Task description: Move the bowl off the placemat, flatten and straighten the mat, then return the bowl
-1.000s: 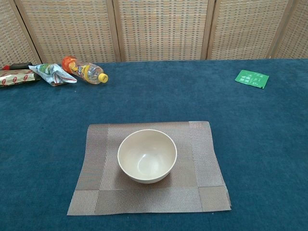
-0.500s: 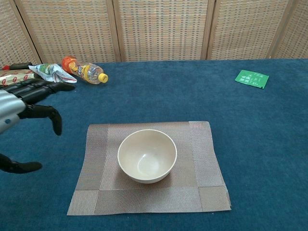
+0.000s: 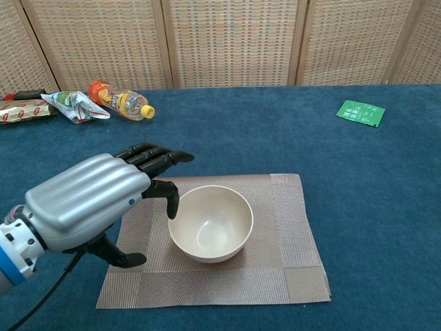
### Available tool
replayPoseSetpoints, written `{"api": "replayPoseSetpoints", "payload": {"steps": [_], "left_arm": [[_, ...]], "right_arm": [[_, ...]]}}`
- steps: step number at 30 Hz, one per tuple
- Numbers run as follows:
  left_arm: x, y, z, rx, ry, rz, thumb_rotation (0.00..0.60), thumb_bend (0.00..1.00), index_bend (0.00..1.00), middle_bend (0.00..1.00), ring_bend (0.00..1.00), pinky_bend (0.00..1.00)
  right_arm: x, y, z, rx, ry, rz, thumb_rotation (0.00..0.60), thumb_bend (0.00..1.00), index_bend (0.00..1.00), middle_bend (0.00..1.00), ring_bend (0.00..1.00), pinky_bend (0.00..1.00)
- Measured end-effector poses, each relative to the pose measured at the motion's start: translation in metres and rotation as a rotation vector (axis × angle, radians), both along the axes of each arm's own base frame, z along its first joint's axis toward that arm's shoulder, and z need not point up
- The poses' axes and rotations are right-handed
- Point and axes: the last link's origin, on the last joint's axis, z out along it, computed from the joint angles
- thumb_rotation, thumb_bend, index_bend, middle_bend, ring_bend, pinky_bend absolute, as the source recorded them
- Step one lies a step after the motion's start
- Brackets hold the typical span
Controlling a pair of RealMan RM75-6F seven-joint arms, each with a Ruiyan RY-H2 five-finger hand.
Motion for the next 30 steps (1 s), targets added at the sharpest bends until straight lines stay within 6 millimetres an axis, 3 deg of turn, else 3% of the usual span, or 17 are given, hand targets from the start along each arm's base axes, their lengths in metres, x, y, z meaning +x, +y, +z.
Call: {"api": "replayPoseSetpoints", "payload": {"steps": [19, 30], "left_arm": [[0.022, 0.01, -0.036, -0.027, 0.049, -0.012, 0.6, 0.23, 0.48, 0.0, 0.0, 0.0], [0.031, 0.016, -0.045, -0.006, 0.059, -0.024, 0.6, 0.33, 0.71, 0.0, 0.0, 0.0]], "right_arm": [[-0.001, -0.001, 0.006, -0.008, -0.026, -0.002, 0.6, 0.18, 0.0, 0.0, 0.0, 0.0], [-0.001, 0.0, 0.008, -0.01, -0.032, 0.001, 0.6, 0.18, 0.0, 0.0, 0.0, 0.0]]}}
